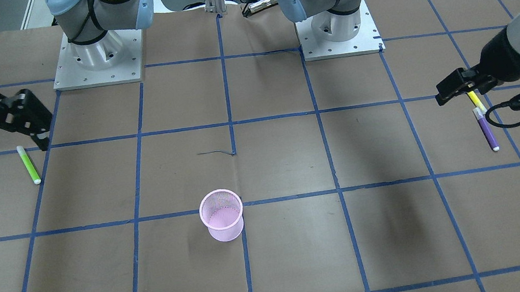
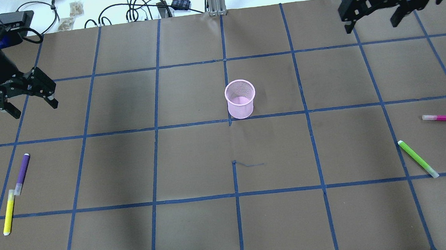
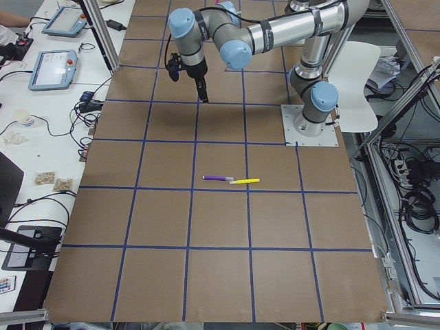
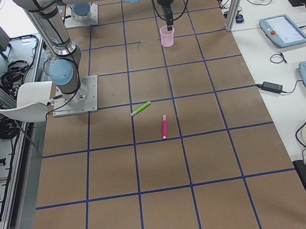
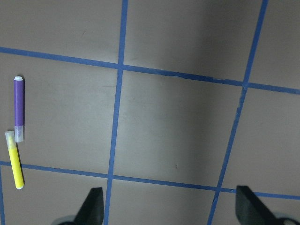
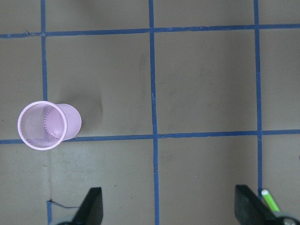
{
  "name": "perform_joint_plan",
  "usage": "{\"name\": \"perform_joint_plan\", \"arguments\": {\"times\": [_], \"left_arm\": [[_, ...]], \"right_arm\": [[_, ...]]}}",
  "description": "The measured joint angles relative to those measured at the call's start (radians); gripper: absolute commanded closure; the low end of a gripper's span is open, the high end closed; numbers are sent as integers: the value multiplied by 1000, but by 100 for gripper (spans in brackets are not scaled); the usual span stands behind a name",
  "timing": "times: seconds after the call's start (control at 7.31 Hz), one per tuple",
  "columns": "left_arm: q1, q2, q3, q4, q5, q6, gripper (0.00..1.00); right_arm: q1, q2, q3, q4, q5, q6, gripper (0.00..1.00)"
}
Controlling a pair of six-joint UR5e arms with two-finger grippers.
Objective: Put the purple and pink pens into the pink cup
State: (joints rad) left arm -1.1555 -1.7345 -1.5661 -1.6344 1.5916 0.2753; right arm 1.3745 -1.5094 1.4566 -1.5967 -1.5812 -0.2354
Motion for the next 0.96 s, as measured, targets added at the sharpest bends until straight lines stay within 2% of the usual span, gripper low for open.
{"name": "perform_joint_plan", "arguments": {"times": [0.41,0.68,0.82,0.96], "left_arm": [[130,-128,-59,155,36,289,0],[169,-202,-63,213,121,419,0],[178,-243,-63,266,166,436,0],[188,-277,-65,318,201,443,0]], "right_arm": [[-382,28,26,18,10,-647,0],[-546,94,80,-55,19,-1089,1],[-614,151,95,-114,57,-1309,2],[-677,221,97,-153,139,-1521,6]]}}
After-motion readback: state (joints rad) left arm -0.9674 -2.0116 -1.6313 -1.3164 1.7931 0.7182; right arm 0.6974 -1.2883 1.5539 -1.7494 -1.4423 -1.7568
